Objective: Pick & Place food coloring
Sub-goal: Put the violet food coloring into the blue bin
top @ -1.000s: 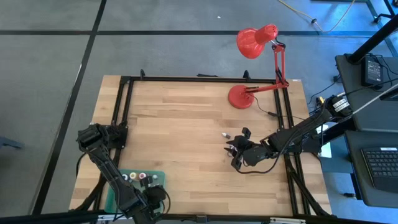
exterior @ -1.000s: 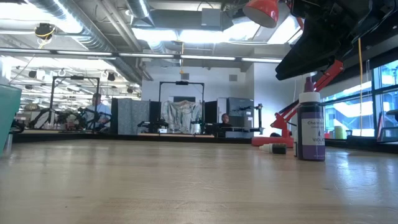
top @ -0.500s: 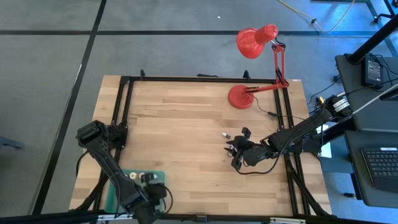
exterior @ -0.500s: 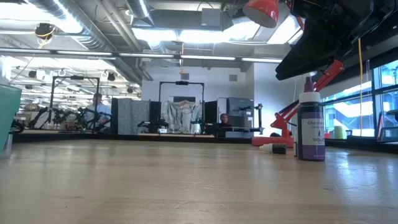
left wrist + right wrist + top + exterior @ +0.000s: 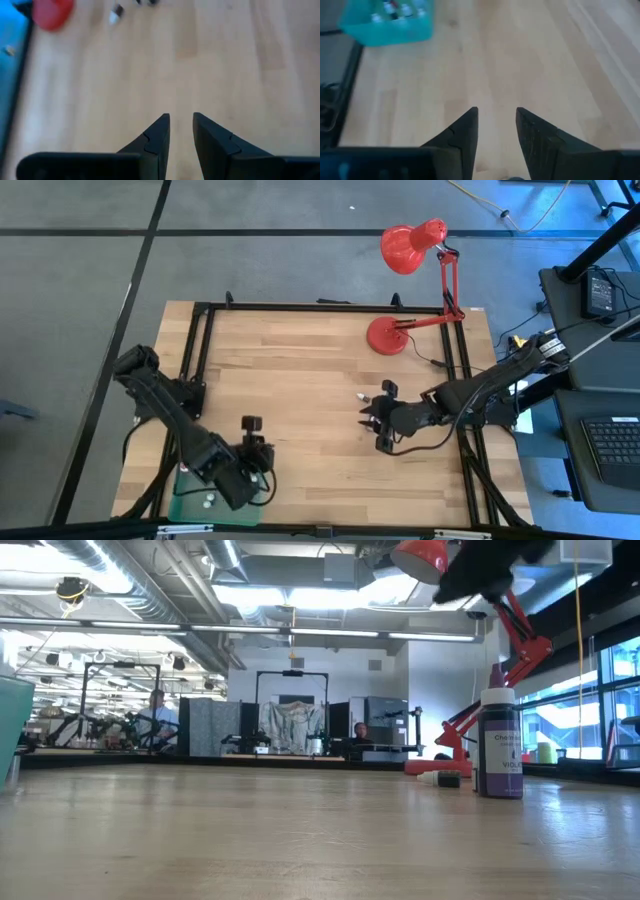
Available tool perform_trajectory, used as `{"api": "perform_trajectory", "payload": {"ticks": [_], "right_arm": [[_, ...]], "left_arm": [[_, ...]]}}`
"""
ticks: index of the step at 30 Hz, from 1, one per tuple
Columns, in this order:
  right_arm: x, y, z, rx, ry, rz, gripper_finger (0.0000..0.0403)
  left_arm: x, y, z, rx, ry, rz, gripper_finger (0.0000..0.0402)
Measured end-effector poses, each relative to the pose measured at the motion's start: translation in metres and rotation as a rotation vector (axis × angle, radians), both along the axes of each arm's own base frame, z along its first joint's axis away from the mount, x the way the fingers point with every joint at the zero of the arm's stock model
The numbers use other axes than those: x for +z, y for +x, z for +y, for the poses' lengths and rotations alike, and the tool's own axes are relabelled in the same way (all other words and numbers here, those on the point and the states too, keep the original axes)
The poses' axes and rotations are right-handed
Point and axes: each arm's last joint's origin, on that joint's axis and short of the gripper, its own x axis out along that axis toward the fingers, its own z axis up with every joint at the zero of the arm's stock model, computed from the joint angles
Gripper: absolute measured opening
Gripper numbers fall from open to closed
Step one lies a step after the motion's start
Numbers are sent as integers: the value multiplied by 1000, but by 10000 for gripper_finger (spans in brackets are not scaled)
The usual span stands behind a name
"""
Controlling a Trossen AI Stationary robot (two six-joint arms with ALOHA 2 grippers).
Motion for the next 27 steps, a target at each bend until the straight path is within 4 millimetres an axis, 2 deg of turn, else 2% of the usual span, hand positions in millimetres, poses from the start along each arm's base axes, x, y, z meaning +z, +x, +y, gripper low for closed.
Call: {"api": "perform_trajectory", "payload": {"ticks": [5,10,14,19,23,27], "right_arm": [[21,3,2,135,-17,18,134],[19,3,-3,123,-25,46,134],[15,2,-11,83,-42,90,134],[15,4,-17,50,-32,91,134],[15,5,-17,81,-43,96,134],[15,6,-16,88,-8,88,135]], "left_arm": [[7,6,15,-24,103,-18,83],[-3,8,45,-16,77,13,82],[-8,-6,75,-18,-61,-104,83],[-19,-34,99,-125,-207,-342,82],[-42,-53,117,-101,-249,-480,81],[-68,-67,126,-128,-269,-562,84]]}}
